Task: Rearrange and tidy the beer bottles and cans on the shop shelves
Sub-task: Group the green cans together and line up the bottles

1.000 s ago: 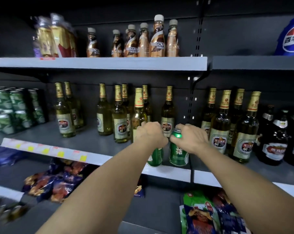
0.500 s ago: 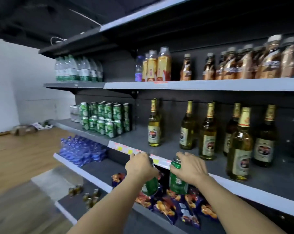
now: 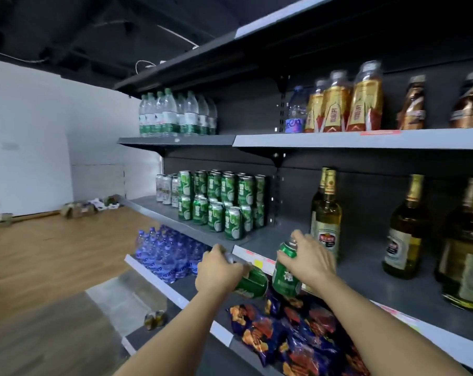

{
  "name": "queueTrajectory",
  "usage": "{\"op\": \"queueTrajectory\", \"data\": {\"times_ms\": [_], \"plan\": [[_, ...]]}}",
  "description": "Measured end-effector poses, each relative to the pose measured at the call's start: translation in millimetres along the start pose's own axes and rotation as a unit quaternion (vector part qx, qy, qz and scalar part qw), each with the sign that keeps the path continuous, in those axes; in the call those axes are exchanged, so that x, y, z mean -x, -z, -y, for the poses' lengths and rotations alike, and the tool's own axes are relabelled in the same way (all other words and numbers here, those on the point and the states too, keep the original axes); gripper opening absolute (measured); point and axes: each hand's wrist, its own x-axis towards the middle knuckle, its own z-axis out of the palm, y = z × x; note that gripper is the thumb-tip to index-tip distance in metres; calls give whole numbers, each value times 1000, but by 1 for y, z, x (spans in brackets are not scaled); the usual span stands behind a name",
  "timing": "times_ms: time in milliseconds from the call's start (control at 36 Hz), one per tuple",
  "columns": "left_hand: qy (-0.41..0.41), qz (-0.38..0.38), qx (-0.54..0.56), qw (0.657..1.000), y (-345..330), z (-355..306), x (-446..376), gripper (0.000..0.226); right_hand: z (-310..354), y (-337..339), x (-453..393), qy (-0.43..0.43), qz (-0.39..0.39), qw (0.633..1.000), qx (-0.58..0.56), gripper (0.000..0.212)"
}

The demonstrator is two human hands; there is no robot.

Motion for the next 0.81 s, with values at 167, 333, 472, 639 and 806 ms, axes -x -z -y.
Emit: {"op": "queueTrajectory", "data": {"times_ms": [167,333,472,639,806], "plan": [[20,-21,42,999,7,7,-79,57,26,-31,-76,-39,-19,997,-61,53],[26,-35,112,993,22,15,-157,47,44,-62,-144,-87,-18,992,-89,55],[37,-16,178,983,33,29,-208,35,54,-94,-182,-129,-4,989,-77,58],[48,33,214,975,37,48,-274,36,73,-126,-210,-183,-4,982,-47,57],[53,125,288,948,39,65,-337,64,95,-156,-223,-256,12,967,-7,58]]}}
